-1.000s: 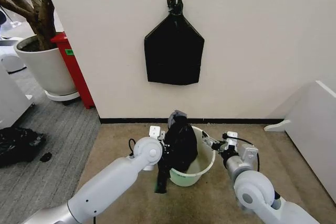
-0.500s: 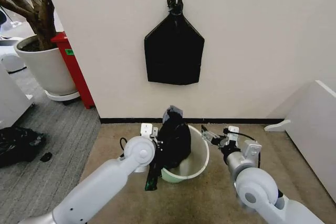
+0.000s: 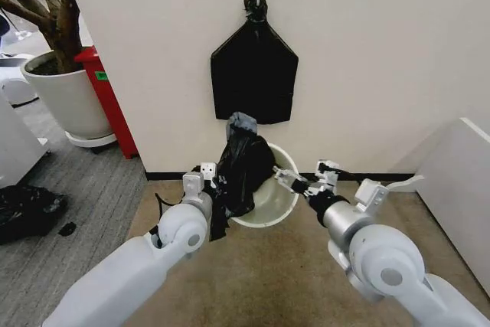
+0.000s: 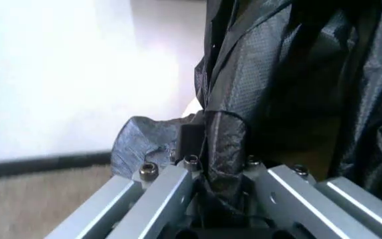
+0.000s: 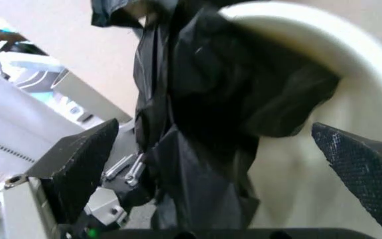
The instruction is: Place the garbage bag over the trash bin.
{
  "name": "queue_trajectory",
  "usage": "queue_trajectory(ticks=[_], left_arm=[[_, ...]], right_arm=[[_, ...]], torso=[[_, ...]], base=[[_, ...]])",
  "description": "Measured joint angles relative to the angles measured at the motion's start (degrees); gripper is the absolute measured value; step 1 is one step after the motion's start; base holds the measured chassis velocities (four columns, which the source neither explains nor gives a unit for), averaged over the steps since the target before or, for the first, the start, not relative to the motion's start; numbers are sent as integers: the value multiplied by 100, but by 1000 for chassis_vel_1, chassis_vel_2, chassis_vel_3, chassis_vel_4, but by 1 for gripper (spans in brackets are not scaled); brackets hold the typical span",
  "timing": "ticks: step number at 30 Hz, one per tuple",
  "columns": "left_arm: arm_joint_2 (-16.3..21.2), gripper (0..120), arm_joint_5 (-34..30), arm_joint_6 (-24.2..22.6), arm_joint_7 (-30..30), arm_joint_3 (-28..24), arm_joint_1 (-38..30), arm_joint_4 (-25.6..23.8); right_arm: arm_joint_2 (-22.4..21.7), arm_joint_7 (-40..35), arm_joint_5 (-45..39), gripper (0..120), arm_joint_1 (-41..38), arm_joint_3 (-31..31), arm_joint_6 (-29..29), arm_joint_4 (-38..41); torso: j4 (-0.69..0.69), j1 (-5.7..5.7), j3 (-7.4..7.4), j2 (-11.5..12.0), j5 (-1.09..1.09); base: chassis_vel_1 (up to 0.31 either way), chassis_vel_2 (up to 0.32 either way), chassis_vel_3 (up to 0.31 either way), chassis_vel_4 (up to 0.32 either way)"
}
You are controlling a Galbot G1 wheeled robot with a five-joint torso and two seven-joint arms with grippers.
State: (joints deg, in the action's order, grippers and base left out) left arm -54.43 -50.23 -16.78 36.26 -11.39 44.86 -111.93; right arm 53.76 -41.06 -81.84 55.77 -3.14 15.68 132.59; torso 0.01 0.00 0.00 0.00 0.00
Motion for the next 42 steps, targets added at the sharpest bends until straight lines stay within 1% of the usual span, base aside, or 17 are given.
queue_trajectory(ticks=[3, 7, 10, 14, 22, 25, 28, 29, 31, 33, 36, 37, 38, 42], left_arm=[[4, 0, 91, 49, -41, -30, -9, 0], [22, 0, 343, 163, -124, -95, -28, -1], [23, 0, 404, 181, -140, -106, -35, -2], [37, 0, 639, 206, -206, -111, -50, -23], [61, 0, 921, 257, -330, -107, -58, -33], [62, 0, 949, 263, -345, -106, -78, -31], [66, 0, 960, 264, -358, -106, -100, -31], [66, 0, 965, 264, -365, -105, -104, -31], [66, 0, 966, 264, -368, -105, -104, -31], [58, 0, 972, 264, -371, -105, -104, -31], [42, 0, 985, 263, -373, -119, -106, -27], [38, 0, 986, 261, -373, -124, -110, -24], [38, 0, 986, 261, -373, -124, -110, -24], [32, 0, 986, 255, -372, -138, -139, -23]], right_arm=[[78, 13, -2, 100, -190, 98, 24, -134], [249, 5, 127, 100, -752, 497, 67, -456], [307, -23, 152, 100, -908, 650, 90, -513], [545, -356, 154, 100, -1379, 1110, 184, -802], [699, -799, -115, 100, -1640, 1263, 241, -1009], [736, -864, -142, 100, -1728, 1332, 242, -1065], [782, -913, -142, 97, -1832, 1398, 245, -1174], [804, -945, -140, 93, -1866, 1417, 245, -1222], [813, -960, -140, 92, -1882, 1424, 246, -1244], [836, -1022, -140, 81, -1924, 1446, 247, -1312], [845, -1070, -150, 69, -1934, 1458, 247, -1355], [844, -1086, -154, 66, -1934, 1461, 248, -1365], [844, -1086, -154, 66, -1934, 1461, 248, -1365], [827, -1110, -163, 50, -1918, 1468, 253, -1369]], torso=[[0, 0, 0, 0, -1], [-1, 0, 0, 0, -1], [-1, 0, 0, 0, -1], [-1, 0, 0, 0, -1], [-1, 0, 0, 0, 0], [-1, 0, 0, 0, 0], [-1, 0, 0, 0, 0], [-1, 0, 0, 0, 0], [-1, 0, 0, 0, 0], [-1, 0, 0, 0, 0], [-1, 0, 0, 0, 0], [0, 0, 0, 0, 0], [0, 0, 0, 0, 0], [0, 0, 0, 0, 0]], base=[[0, 0, 0, 0], [0, 0, 0, 0], [0, 0, 0, 0], [0, 0, 0, 0], [0, 0, 0, 0], [0, 0, 0, 0], [0, 0, 0, 0], [0, 0, 0, 0], [0, 0, 0, 0], [0, 0, 0, 0], [0, 0, 0, 0], [0, 0, 0, 0], [0, 0, 0, 0], [0, 0, 0, 0]])
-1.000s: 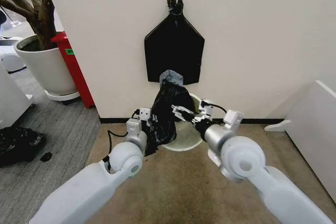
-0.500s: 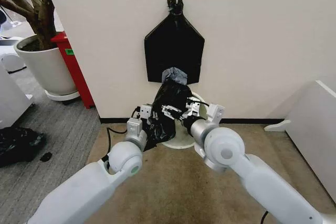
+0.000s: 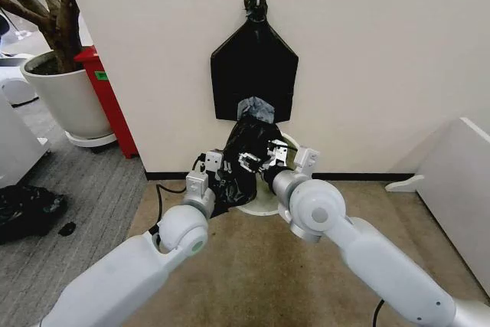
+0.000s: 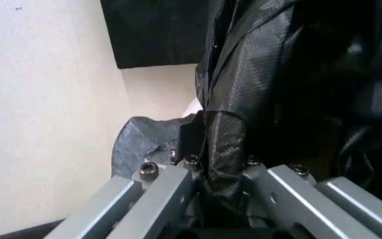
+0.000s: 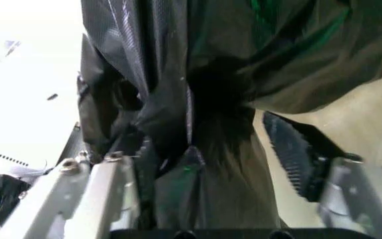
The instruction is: Place the garbage bag over the trash bin.
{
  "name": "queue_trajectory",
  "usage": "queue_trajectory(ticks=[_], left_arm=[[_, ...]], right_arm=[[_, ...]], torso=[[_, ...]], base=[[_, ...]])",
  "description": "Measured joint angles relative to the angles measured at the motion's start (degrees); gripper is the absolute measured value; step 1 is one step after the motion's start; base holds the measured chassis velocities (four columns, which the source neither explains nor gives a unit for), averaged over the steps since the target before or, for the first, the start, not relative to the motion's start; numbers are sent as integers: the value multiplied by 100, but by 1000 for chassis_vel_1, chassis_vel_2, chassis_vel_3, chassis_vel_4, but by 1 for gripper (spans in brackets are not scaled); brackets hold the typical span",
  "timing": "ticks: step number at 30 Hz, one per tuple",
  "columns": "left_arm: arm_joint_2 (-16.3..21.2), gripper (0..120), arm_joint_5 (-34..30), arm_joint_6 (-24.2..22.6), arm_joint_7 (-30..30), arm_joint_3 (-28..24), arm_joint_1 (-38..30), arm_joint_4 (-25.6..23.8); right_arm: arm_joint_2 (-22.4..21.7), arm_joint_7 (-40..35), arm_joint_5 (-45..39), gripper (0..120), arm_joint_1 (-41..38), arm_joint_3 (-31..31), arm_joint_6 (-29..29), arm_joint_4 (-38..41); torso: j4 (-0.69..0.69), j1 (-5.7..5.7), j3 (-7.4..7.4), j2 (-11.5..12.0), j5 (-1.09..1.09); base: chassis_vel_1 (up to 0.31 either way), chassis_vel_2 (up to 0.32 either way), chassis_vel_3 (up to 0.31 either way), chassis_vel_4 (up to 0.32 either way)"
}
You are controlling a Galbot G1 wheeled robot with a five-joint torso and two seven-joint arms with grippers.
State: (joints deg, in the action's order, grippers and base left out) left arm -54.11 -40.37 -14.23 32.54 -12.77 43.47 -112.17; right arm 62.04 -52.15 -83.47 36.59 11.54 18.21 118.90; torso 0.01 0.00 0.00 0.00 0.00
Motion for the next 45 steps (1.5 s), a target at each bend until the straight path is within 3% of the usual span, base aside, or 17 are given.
queue_trajectory(ticks=[3, 14, 28, 45], left_arm=[[-12, 0, -11, -21, 27, -10, 2, 0], [-27, 0, -330, -193, 265, 8, 149, -97], [-98, 0, -1399, -642, 995, 195, 248, -225], [-114, 0, -2309, -736, 1343, 674, 503, -245]], right_arm=[[-2, -21, 0, 34, 7, 16, 0, 0], [-84, -73, 103, 0, 107, 23, 14, 21], [-518, -102, 174, 0, 688, -360, 98, 592], [-1113, -42, 462, 0, 1327, -894, 199, 905]], torso=[[0, 0, 0, 0, 0], [-1, 0, 0, 0, 0], [0, 0, 0, 0, 1], [0, 0, 0, -1, 1]], base=[[0, 0, 0, 0], [0, 0, 0, 0], [0, 0, 0, 0], [0, 0, 0, 0]])
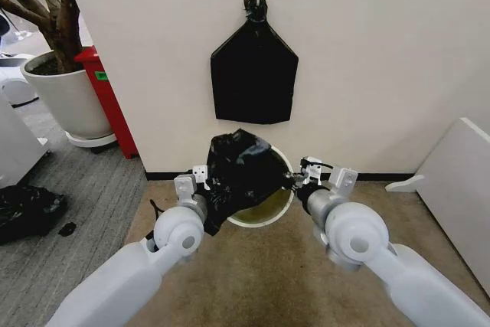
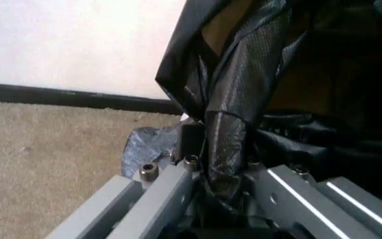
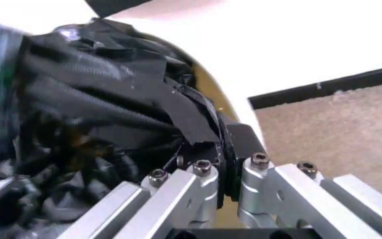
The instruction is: Place the garbage bag over the trash bin.
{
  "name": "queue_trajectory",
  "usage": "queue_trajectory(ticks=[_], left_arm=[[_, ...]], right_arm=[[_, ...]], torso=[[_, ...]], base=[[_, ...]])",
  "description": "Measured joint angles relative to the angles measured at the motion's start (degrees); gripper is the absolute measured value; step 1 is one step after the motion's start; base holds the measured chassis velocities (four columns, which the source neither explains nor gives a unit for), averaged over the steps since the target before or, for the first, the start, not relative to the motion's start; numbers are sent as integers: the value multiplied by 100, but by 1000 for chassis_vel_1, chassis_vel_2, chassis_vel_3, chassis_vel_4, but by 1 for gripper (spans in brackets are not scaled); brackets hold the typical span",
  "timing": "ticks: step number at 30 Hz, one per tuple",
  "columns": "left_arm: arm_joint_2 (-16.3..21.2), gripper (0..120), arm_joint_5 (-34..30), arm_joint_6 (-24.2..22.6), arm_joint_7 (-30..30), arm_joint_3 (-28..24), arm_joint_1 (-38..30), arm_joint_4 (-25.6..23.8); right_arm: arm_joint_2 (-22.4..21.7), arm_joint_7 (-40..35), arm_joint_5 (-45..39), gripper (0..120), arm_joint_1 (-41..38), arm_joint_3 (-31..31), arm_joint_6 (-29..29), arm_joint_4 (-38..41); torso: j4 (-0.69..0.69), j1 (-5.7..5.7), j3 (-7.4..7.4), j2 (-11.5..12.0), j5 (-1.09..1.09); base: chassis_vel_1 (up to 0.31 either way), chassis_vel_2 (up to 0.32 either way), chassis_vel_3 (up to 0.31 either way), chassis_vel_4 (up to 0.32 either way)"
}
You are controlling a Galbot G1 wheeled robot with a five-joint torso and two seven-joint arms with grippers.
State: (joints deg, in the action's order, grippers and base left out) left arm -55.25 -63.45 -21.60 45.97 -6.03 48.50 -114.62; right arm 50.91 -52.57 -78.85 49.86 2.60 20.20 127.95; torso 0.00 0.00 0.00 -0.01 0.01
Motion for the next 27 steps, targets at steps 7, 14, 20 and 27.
queue_trajectory(ticks=[7, 14, 20, 27], left_arm=[[32, 0, -3, 1, -11, 94, 124, -35], [57, 0, 34, 9, -35, 140, 228, -109], [90, 0, 33, 10, -39, 177, 228, -143], [123, 0, -14, -9, -40, 235, 194, -178]], right_arm=[[-196, 25, 220, 0, 102, -145, 33, -35], [-286, 102, 416, 0, 131, -204, 153, -140], [-399, 177, 388, 0, 219, -188, 332, 207], [-772, 485, 528, 18, 373, -152, 587, 788]], torso=[[0, 0, 0, 0, 0], [0, 0, 0, 0, 0], [-1, 0, 0, 0, 0], [0, 0, 0, 0, -1]], base=[[0, 0, 0, 0], [0, 0, 0, 0], [0, 0, 0, 0], [0, 0, 0, 0]])
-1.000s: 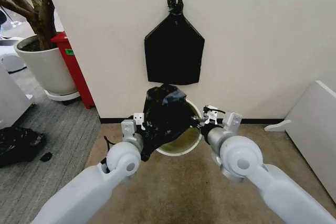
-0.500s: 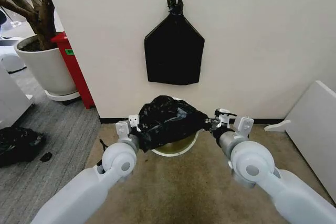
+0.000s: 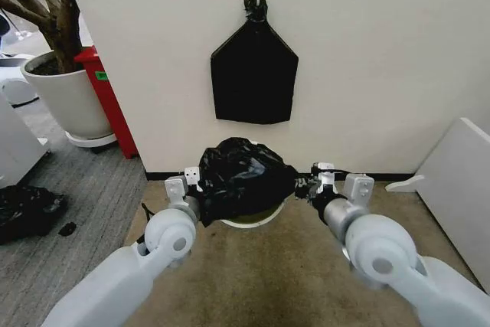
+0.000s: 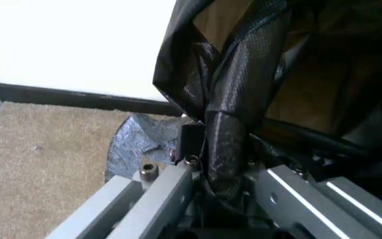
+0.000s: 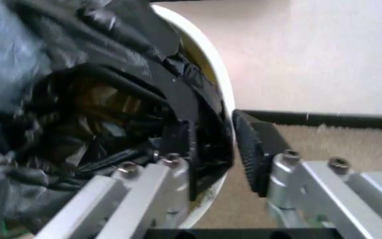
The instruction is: Place the garbage bag over the trash bin.
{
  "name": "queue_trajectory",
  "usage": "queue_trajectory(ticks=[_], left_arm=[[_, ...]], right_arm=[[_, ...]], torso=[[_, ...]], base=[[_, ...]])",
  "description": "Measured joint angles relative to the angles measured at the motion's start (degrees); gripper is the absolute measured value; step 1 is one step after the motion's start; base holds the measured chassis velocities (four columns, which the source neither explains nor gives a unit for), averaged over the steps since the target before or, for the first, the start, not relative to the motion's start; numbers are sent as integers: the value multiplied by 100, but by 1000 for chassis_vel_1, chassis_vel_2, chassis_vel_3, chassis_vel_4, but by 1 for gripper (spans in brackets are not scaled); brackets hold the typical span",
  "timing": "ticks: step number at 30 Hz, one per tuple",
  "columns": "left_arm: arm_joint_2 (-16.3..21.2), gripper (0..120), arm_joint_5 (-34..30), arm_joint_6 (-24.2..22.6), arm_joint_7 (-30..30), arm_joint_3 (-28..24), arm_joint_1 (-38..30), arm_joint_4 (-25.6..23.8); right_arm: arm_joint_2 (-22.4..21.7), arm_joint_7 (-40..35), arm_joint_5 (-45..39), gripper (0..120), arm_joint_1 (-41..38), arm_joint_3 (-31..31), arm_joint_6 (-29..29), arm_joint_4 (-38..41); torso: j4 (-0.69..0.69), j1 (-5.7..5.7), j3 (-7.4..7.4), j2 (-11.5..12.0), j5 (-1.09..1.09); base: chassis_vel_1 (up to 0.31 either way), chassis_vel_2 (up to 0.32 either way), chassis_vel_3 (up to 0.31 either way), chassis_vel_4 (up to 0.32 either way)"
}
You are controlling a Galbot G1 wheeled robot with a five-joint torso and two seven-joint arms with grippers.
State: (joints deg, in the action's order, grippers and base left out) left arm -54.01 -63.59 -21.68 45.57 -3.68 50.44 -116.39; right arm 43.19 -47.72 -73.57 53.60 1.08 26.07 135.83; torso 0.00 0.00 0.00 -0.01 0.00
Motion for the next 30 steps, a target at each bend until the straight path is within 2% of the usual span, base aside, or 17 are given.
queue_trajectory(ticks=[3, 5, 6, 11, 13, 19, 23, 27, 30], left_arm=[[-3, 0, -31, -12, 2, 6, -23, -5], [-7, 0, -43, -34, 5, 9, -54, -5], [-7, 0, -43, -34, 5, 9, -54, -5], [24, 0, -96, -115, 31, -18, -139, -26], [27, 0, -116, -127, 37, -23, -157, -27], [64, 0, -249, -200, 106, -90, -307, -97], [97, 0, -269, -215, 120, -98, -307, -142], [105, 0, -272, -225, 134, -106, -296, -171], [98, 0, -278, -240, 150, -131, -297, -208]], right_arm=[[-117, 220, 313, 27, 55, 23, 91, 65], [-265, 713, 1004, 39, 140, 42, 150, 91], [-265, 713, 1004, 39, 140, 42, 150, 91], [-563, 1935, 2505, 61, 62, 72, 303, 304], [-592, 2054, 2702, 62, 56, 90, 316, 330], [-594, 3153, 4305, 90, -53, 271, 147, 176], [-491, 3384, 4594, 98, -167, 362, 101, 11], [-392, 3478, 4882, 100, -184, 452, 111, -95], [-290, 3660, 5428, 100, -199, 540, 108, -238]], torso=[[0, 0, 0, 0, 1], [0, 0, 0, 1, 1], [0, 0, 0, 1, 1], [-1, 0, -1, 1, 0], [-1, 0, -1, 1, 0], [0, 0, -1, 1, 1], [-1, 0, -1, 1, 0], [-1, 0, -1, 1, 0], [0, 0, -1, 1, 0]], base=[[0, 0, 0, 0], [0, 0, 0, 0], [0, 0, 0, 0], [0, 0, 0, 0], [0, 0, 0, 0], [0, 0, 0, 0], [0, 0, 0, 0], [0, 0, 0, 0], [0, 0, 0, 0]])
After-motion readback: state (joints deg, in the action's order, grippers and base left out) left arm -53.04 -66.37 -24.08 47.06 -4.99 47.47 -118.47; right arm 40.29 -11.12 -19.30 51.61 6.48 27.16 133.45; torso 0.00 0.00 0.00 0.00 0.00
